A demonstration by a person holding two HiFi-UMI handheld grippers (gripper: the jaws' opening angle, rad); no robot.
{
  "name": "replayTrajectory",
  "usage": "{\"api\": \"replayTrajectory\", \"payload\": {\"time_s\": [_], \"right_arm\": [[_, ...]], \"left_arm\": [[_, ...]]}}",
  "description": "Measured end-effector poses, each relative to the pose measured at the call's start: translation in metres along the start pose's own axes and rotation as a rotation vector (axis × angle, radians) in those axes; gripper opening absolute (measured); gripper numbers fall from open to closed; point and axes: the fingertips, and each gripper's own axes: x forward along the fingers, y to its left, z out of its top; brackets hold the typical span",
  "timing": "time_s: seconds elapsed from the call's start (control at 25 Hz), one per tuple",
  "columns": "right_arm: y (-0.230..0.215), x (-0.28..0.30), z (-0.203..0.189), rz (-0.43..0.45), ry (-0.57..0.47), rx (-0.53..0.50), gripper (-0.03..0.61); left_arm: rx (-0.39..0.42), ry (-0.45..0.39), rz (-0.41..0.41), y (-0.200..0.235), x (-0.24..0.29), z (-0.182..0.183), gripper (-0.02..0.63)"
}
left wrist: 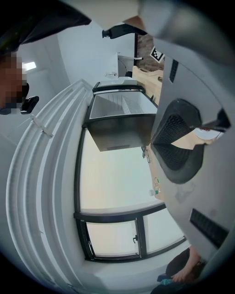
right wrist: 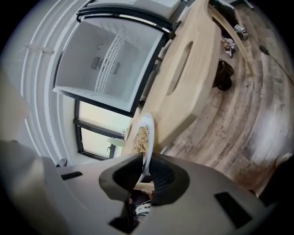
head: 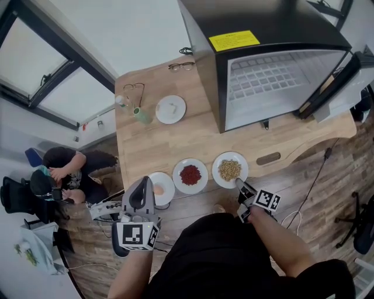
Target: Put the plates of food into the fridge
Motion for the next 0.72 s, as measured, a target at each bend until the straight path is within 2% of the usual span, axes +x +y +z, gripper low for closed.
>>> {"api": "replayTrajectory", "payload": {"time_s": [0.16, 0.4, 0.72], "right_arm": [[0.016, -0.002, 0.009, 0.02, -0.037, 0.006, 0.032], [0.033, -0.019, 0.032, 0.034, -0.094, -0.004, 0.032], [0.071, -0.058, 0.083, 0.037, -0.184, -0.052, 0.032]], "left_arm": [[0.0, -0.009, 0.013, 0.006, -0.006, 0.001, 0.005], [-0.024, -0.043, 0.01, 0.004, -0.003, 0.003, 0.005], [-0.051, -0.114, -0.042, -0.018, 0.014, 0.023, 0.005]]}}
